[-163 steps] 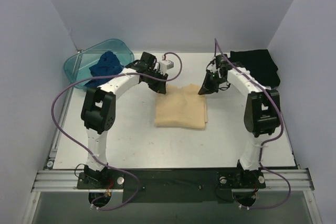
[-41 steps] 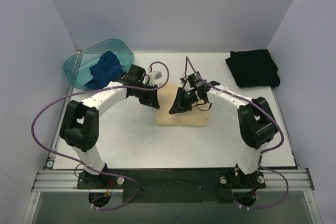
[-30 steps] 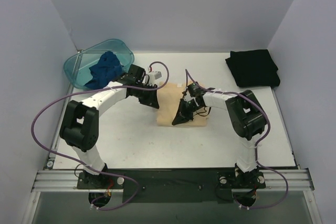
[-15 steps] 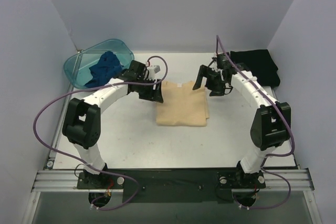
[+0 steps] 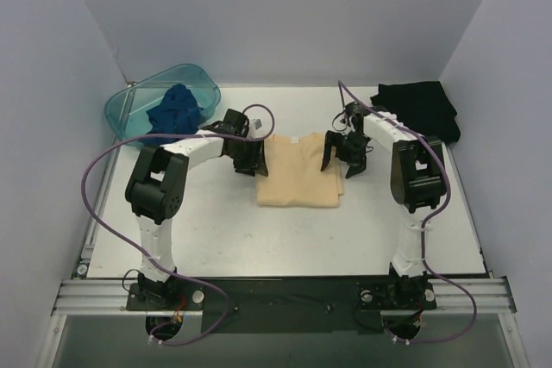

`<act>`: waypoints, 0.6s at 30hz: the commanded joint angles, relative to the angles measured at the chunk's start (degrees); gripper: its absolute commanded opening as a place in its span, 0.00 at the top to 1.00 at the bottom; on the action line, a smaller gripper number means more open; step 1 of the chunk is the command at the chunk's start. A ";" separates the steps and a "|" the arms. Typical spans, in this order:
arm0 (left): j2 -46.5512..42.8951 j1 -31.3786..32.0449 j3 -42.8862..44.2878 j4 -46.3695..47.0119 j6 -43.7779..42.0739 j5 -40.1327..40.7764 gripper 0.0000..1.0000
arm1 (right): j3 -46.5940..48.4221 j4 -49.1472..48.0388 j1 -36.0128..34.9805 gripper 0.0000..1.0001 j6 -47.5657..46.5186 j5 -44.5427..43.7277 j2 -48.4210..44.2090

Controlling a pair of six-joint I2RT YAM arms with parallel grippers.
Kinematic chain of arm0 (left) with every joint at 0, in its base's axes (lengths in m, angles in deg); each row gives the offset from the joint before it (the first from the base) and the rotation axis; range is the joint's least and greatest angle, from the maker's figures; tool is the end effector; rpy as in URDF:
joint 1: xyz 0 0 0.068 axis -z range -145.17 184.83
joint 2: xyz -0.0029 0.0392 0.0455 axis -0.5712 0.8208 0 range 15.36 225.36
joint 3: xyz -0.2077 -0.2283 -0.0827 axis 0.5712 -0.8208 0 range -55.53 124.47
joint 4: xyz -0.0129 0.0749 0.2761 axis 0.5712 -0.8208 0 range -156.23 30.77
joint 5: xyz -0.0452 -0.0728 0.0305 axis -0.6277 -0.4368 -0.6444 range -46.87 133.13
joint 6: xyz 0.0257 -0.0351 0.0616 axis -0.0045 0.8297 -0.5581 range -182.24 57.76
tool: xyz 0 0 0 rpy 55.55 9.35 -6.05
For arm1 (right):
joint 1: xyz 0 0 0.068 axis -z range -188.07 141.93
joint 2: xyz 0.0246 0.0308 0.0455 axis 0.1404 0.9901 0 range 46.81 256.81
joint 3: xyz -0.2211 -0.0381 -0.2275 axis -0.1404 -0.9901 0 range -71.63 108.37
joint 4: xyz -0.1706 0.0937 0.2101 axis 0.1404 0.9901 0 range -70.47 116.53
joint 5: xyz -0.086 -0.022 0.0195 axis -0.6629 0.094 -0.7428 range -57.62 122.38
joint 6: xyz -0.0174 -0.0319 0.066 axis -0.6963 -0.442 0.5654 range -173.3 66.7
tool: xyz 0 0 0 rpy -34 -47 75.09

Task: Fold and stack the t-shirts
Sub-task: Smooth out wrinkles on the folded tshirt, then put the neatly folded tshirt into the corner of the board with the right arm

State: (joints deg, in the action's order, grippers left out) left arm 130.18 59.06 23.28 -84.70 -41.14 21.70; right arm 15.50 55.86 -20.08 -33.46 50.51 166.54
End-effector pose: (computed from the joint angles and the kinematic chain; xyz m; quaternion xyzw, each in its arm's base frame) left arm 0.4185 -0.2138 0.1686 0.0717 0.9507 -0.2595 0.1539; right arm 0.4693 0.1202 0.1634 0.0376 0.9705 0.1986 0.1311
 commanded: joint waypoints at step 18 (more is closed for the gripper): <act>4.88 -3.57 4.85 1.05 -2.11 2.27 0.63 | 4.15 -7.53 1.55 1.00 2.26 17.83 5.52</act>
State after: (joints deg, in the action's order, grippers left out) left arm 133.73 57.64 24.78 -83.50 -39.52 19.93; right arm 14.45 45.48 -18.97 -25.20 73.72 172.28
